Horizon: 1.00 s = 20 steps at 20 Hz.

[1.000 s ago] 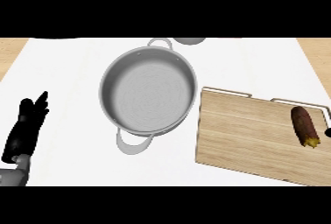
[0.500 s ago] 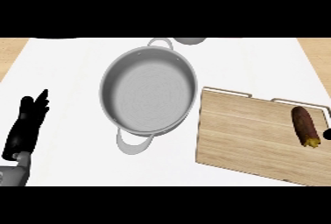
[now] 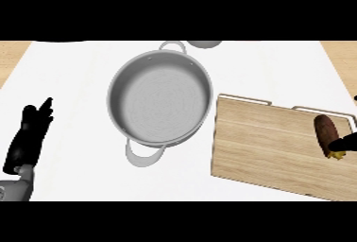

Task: Pick the sweet potato from the tray and place it in the pot

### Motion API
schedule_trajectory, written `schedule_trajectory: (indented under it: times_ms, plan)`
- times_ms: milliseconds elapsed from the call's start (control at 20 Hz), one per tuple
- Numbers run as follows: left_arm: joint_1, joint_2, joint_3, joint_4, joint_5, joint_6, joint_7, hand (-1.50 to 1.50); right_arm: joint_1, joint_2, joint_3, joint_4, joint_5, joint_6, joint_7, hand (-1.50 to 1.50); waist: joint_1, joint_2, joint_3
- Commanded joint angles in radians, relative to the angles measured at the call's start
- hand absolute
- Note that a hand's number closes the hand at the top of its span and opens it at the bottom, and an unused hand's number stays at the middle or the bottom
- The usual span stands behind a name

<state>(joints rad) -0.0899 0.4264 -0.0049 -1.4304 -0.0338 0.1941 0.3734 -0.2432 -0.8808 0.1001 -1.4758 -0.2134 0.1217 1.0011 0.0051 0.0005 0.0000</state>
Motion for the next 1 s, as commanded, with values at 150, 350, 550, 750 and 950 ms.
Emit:
schedule_trajectory:
  times_ms: [150, 350, 550, 750, 950]
  plan:
    - [0.038, -0.033, 0.015, -0.071, -0.024, -0.024, 0.028, 0.00, -0.022, 0.132, 0.015, 0.085, 0.147, 0.016, -0.027, -1.50, 0.004, -0.001, 0.000]
    - [0.016, -0.021, 0.069, -0.011, -0.046, -0.057, -0.010, 0.00, 0.002, 0.133, -0.077, 0.124, 0.182, 0.084, -0.113, -1.50, -0.003, -0.001, 0.000]
    - [-0.060, -0.045, 0.077, 0.029, -0.066, -0.059, 0.028, 0.00, -0.018, 0.204, -0.047, 0.170, 0.284, 0.062, -0.113, -1.50, -0.004, 0.000, 0.000]
    - [-0.039, -0.087, 0.063, 0.021, -0.093, -0.052, 0.026, 0.00, -0.019, 0.219, -0.086, 0.193, 0.258, 0.140, -0.081, -1.50, -0.005, 0.000, 0.000]
    - [-0.031, -0.084, 0.097, 0.054, -0.098, -0.085, -0.037, 0.00, -0.072, 0.270, -0.110, 0.300, 0.315, 0.150, -0.130, -1.50, -0.002, 0.000, 0.000]
